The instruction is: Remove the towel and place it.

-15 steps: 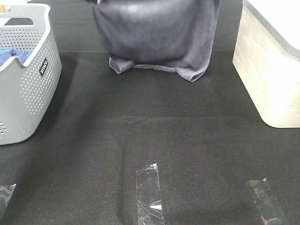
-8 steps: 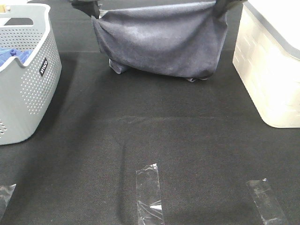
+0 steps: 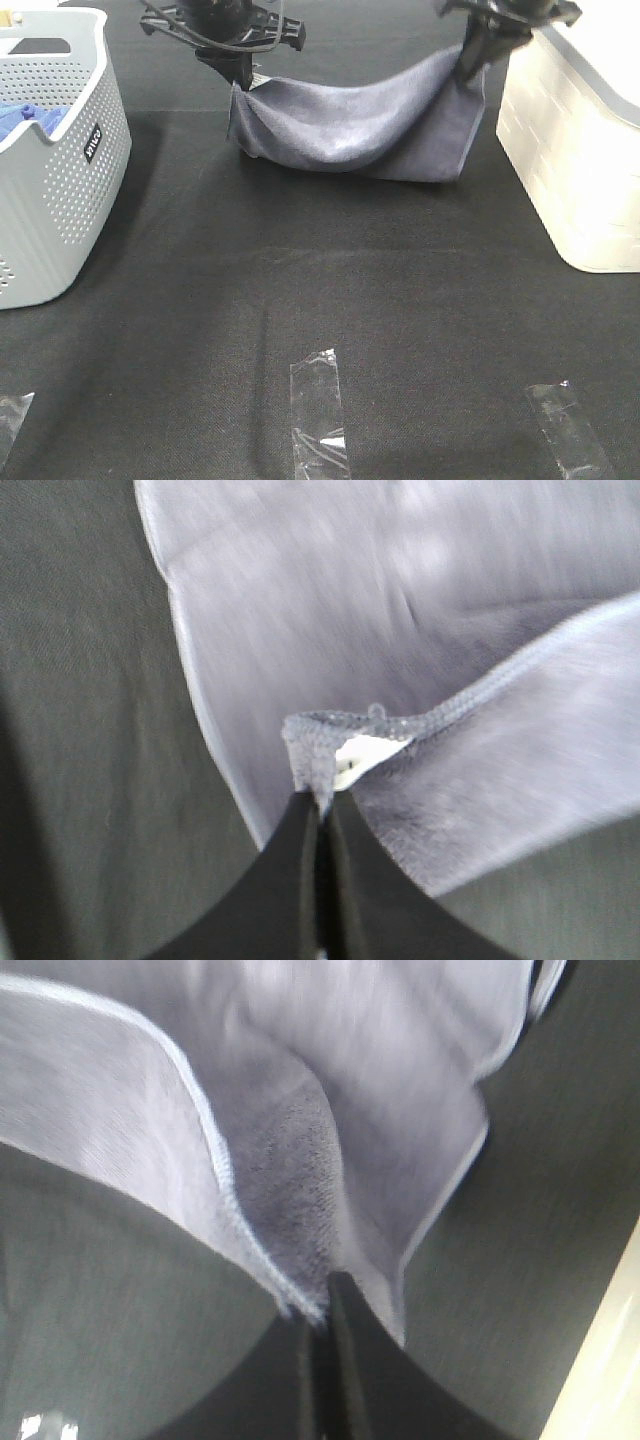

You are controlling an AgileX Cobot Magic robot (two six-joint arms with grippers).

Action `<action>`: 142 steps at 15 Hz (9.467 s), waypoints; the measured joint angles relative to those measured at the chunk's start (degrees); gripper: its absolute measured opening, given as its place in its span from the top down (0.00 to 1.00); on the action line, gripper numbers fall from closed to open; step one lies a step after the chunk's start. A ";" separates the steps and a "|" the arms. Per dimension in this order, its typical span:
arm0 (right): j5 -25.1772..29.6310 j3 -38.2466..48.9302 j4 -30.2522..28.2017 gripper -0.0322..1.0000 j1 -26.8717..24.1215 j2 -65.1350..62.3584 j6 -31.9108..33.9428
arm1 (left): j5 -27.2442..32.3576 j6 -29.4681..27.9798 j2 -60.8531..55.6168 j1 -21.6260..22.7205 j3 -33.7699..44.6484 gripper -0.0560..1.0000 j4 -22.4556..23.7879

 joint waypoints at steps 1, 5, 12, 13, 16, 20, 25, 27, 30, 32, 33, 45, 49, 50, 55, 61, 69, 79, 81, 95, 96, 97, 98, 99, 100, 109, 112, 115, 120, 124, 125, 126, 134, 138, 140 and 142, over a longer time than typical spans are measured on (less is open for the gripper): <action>0.00 3.15 0.06 0.97 0.29 -1.66 0.00 | -0.06 0.00 -3.21 -0.57 4.81 0.95 2.64; 0.00 12.49 -2.58 0.97 4.87 -7.45 0.00 | -0.11 -0.06 -10.26 -3.15 20.74 0.95 4.30; 0.11 31.05 -3.55 0.97 9.22 -18.91 1.49 | -0.06 -3.09 -26.81 -5.56 48.82 0.95 4.64; 0.06 34.38 -2.92 0.97 9.22 -20.57 1.49 | -0.17 -3.15 -28.30 -5.73 51.45 0.95 2.92; 0.00 43.43 -1.60 0.97 9.28 -25.78 1.49 | -0.69 -4.13 -33.63 -9.34 61.31 0.95 0.40; -0.06 56.61 2.18 0.97 9.40 -33.46 1.49 | -2.46 -9.45 -38.90 -16.21 73.34 0.95 -1.43; -2.86 71.73 7.39 0.97 9.40 -41.77 1.49 | -4.53 -17.02 -45.03 -24.52 84.05 0.95 -4.76; -3.38 75.34 8.42 0.97 9.40 -44.46 1.49 | -4.53 -17.99 -45.61 -26.59 85.77 0.95 -6.88; -3.72 78.78 9.57 0.97 9.40 -48.19 1.49 | -5.39 -18.62 -45.66 -27.90 88.06 0.95 -10.49; -4.01 79.13 10.03 0.97 9.40 -49.05 1.49 | -5.61 -18.62 -45.66 -27.90 88.52 0.95 -10.94; -4.07 79.18 10.20 0.95 9.40 -49.73 1.49 | -5.33 -18.79 -45.66 -27.90 88.69 0.94 -10.94; -8.88 78.78 7.68 0.30 9.34 -50.59 1.55 | -6.99 -19.42 -45.66 -27.90 89.67 0.21 -8.48; -13.69 69.10 3.84 0.43 9.34 -50.48 1.55 | -7.05 -21.60 -45.66 -27.90 81.59 0.26 3.44; -14.90 66.46 3.32 0.50 9.34 -50.42 1.55 | -7.22 -22.57 -45.66 -27.90 78.61 0.28 7.16; -18.51 53.46 3.21 0.61 9.34 -46.24 1.55 | -14.44 -24.06 -45.61 -21.37 65.60 0.32 14.15; -16.33 38.10 3.21 0.62 9.34 -30.88 1.55 | -24.47 -18.16 -40.51 -6.42 59.01 0.36 11.75; -10.94 12.89 -2.69 0.62 9.34 -6.25 7.39 | -22.00 -6.42 -13.98 3.15 33.63 0.37 -3.09; -8.94 10.43 -4.18 0.62 9.28 -0.86 7.51 | -4.24 -10.20 13.12 5.96 -2.69 0.40 -0.34; -8.94 10.43 -4.18 0.62 9.28 -0.86 7.51 | -3.61 -10.77 14.32 7.68 -3.84 0.40 0.23; -8.94 10.43 -4.18 0.62 9.22 -0.86 7.51 | -5.04 -10.77 19.82 8.14 -4.18 0.52 2.41; -8.65 10.43 -4.18 0.62 9.22 -0.86 7.51 | -5.21 -10.77 20.05 8.14 -4.18 0.57 2.35; -8.59 10.43 -4.24 0.62 9.22 -0.86 7.51 | -5.27 -10.77 20.11 8.14 -4.24 0.61 2.23; -8.59 10.43 -4.24 0.62 9.22 -0.86 7.51 | -5.39 -10.77 20.34 8.08 -4.41 0.64 2.18; -8.54 10.43 -4.24 0.62 9.22 -0.86 7.51 | -5.44 -10.77 20.40 8.08 -4.53 0.68 2.01; -8.54 10.43 -4.24 0.62 9.22 -0.86 7.51 | -5.67 -10.60 20.40 8.08 -4.53 0.75 2.01; -16.33 10.43 -8.82 0.62 9.22 0.57 8.94 | -3.15 -7.85 20.86 8.08 -14.27 0.95 5.44; -22.17 10.43 -10.37 0.62 9.22 4.58 10.43 | -1.72 -7.79 20.86 8.08 -15.64 0.95 6.76; -30.37 10.43 -11.69 0.57 9.22 8.31 12.03 | -1.03 -7.79 20.97 8.08 -15.64 0.95 6.76; -36.78 10.43 -13.81 0.56 9.22 12.83 12.66 | -0.74 -7.73 20.97 8.08 -15.64 0.95 6.76; -41.31 10.43 -16.50 0.56 9.22 15.36 13.46 | -0.74 -7.73 20.97 8.08 -15.64 0.95 6.76; -41.31 10.43 -16.50 0.56 9.22 15.36 13.46 | -0.74 -7.73 20.97 8.08 -15.64 0.95 6.76; -42.63 10.43 -17.07 0.56 9.22 16.16 13.75 | -0.74 -7.73 20.97 8.08 -15.64 0.95 6.76; -41.71 9.63 -17.59 0.56 9.17 18.62 14.73 | -0.80 -7.73 20.97 8.08 -15.64 0.95 6.76; -35.87 3.27 -17.88 0.44 9.17 18.16 15.07 | -0.80 -7.73 20.97 8.08 -15.64 0.95 6.76; -35.47 2.58 -21.20 0.45 9.17 18.11 17.76 | -0.80 -7.73 20.97 8.08 -15.64 0.95 6.76; -35.58 2.58 -23.66 0.47 8.59 18.11 20.97 | -0.80 -7.73 20.97 8.08 -15.64 0.95 6.76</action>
